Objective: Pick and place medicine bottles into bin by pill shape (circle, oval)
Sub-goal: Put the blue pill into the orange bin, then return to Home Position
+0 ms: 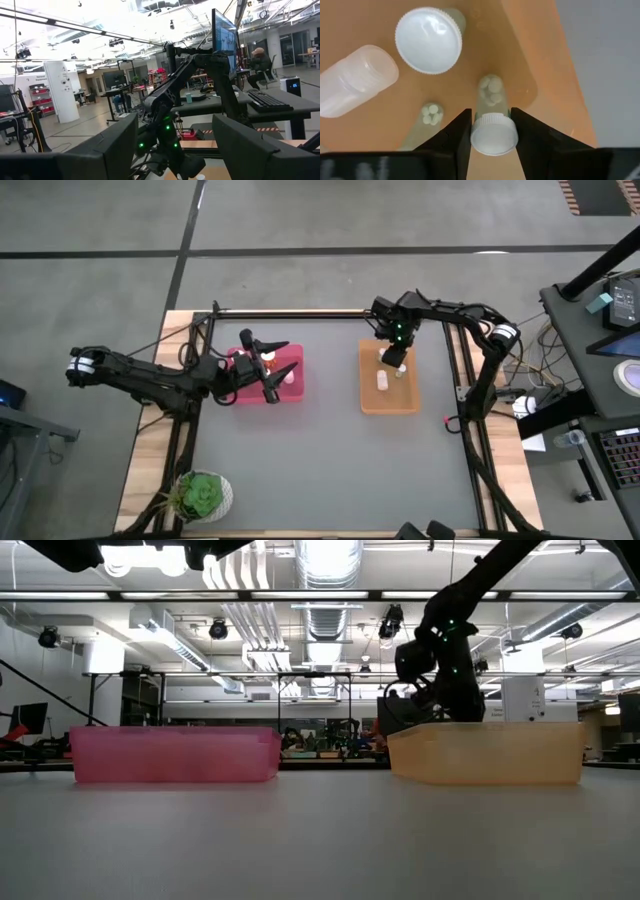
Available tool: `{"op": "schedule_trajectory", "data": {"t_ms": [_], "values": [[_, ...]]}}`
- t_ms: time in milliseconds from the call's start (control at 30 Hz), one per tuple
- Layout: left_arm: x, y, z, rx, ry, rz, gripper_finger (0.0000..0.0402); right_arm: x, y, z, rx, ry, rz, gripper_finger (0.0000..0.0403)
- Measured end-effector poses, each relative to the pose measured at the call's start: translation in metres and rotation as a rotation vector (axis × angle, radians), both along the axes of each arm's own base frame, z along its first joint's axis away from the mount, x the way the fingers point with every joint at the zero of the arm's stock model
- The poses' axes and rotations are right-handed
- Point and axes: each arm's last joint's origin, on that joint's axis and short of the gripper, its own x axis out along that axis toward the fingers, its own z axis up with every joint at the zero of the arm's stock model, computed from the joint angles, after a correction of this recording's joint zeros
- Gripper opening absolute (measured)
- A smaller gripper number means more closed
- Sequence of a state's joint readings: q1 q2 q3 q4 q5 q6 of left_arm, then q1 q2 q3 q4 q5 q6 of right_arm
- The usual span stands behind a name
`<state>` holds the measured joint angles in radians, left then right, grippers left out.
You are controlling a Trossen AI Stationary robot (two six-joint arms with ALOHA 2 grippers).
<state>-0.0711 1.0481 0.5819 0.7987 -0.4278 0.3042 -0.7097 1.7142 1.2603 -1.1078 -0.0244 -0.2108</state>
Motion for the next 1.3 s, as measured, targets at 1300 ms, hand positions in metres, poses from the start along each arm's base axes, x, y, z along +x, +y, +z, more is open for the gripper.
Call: {"op": "schedule_trajectory", "data": {"t_ms": [1300], "values": [[-0.034, -0.017, 0.001, 0.013, 0.204, -0.102, 0.024, -0.03, 0.117, 0.141, -0.412, -0.685, 0.057, 0.0205]]}}
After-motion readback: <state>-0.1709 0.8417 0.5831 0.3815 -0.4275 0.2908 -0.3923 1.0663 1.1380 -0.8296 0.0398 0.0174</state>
